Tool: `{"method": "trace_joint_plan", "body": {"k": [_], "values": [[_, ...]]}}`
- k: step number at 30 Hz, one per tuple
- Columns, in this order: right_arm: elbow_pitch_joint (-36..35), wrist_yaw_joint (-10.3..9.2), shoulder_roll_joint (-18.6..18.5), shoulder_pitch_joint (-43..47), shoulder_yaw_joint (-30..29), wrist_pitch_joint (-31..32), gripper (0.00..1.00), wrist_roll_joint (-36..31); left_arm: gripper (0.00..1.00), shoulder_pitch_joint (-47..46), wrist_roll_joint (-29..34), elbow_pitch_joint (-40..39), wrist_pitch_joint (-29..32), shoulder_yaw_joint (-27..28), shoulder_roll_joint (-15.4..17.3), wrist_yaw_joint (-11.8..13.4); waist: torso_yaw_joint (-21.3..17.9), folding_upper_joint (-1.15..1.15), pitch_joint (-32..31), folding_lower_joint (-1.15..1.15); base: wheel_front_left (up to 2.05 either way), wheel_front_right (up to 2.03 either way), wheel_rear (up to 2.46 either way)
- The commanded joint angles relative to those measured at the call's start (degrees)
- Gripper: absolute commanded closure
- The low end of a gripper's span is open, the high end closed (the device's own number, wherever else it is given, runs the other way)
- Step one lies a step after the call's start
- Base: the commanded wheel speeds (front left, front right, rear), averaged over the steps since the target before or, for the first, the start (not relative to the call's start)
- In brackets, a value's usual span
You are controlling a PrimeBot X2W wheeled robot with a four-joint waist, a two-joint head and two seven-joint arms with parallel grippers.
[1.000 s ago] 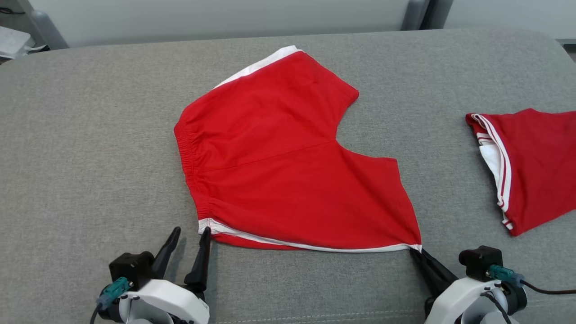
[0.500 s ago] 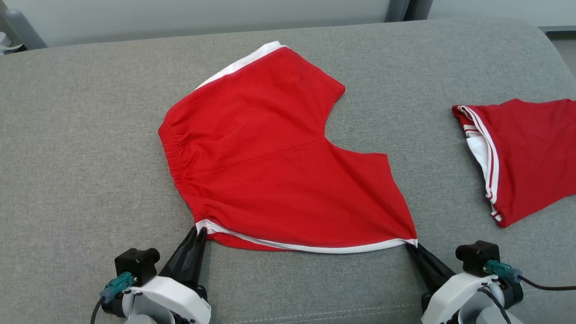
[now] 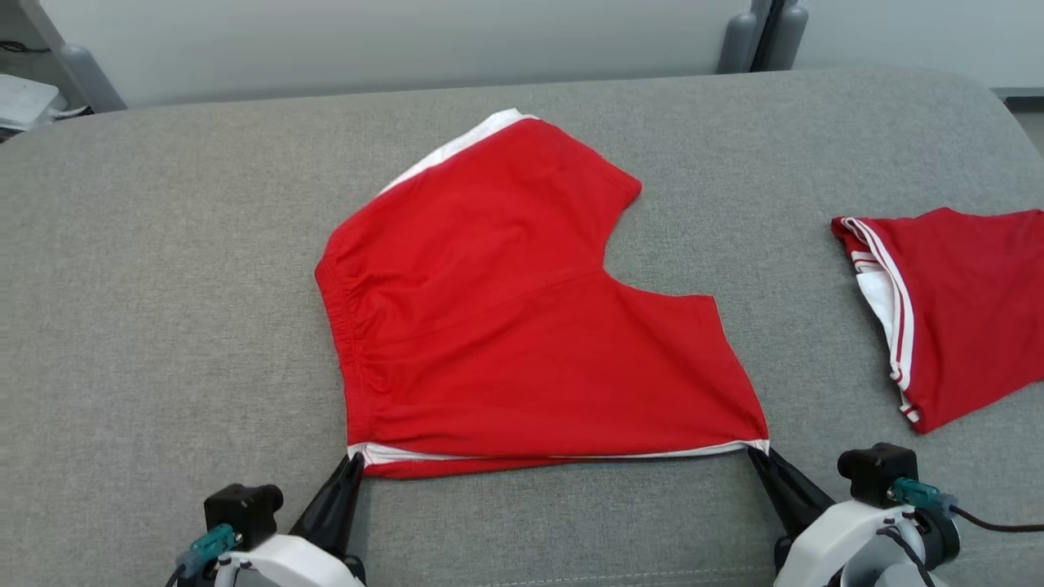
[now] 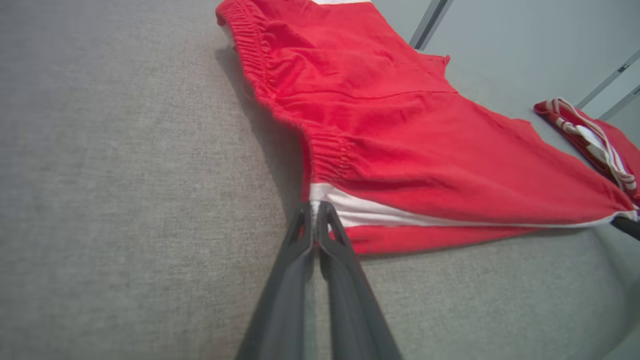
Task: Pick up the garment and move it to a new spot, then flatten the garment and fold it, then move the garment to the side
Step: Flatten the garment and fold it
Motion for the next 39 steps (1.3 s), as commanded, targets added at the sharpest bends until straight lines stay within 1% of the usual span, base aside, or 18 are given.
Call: {"method": "trace_joint_plan", "body": {"k": [1,8,13,16,25,29,33,39], "values": [[-0.8,-0.01,-1.2,1.2,0.3,-0.8,1.00,0.7,1.00,0.6,-0.4,-0.5,-0.3,2.2,1.3,-0.2,0.9,0.00,-1.3,0.00,0.00,0.00,0.00],[-1.7,-0.01,-2.1,3.6,-0.5,-0.8,1.00,0.8,1.00,3.2,-0.4,0.6,-0.3,1.5,1.9,-0.2,2.1,0.00,-3.6,0.00,0.00,0.00,0.00],[-2.6,-0.01,-2.6,5.7,-1.2,-0.8,1.00,0.6,1.00,4.5,0.4,1.8,-0.3,1.9,2.1,-0.2,2.0,0.00,-4.8,0.00,0.00,0.00,0.00],[-3.1,-0.01,-2.9,7.0,-1.8,-0.8,1.00,0.6,1.00,5.5,0.8,2.1,-0.3,1.2,2.0,-0.2,2.1,0.00,-5.4,0.00,0.00,0.00,0.00],[-4.3,-0.01,-3.2,9.2,-4.0,-0.8,1.00,-0.1,1.00,7.0,1.9,1.4,-0.3,1.0,1.7,-0.2,3.4,0.00,-5.1,0.00,0.00,0.00,0.00],[-5.1,-0.01,-3.0,8.6,-5.6,-0.8,1.00,-1.0,1.00,6.0,2.5,0.1,-0.3,1.3,1.5,-0.2,3.9,0.00,-4.4,0.00,0.00,0.00,0.00],[-6.7,-0.01,-2.4,6.4,-9.2,-0.8,1.00,-3.5,1.00,3.7,1.8,-4.0,-0.3,1.9,0.8,-0.2,4.4,0.00,-3.3,0.00,0.00,0.00,0.00],[-7.1,-0.01,-2.8,-1.2,-11.7,-0.8,1.00,-8.0,1.00,-1.0,0.1,-8.1,-0.3,1.5,0.9,-0.2,5.7,0.00,-0.6,0.00,0.00,0.00,0.00]]}}
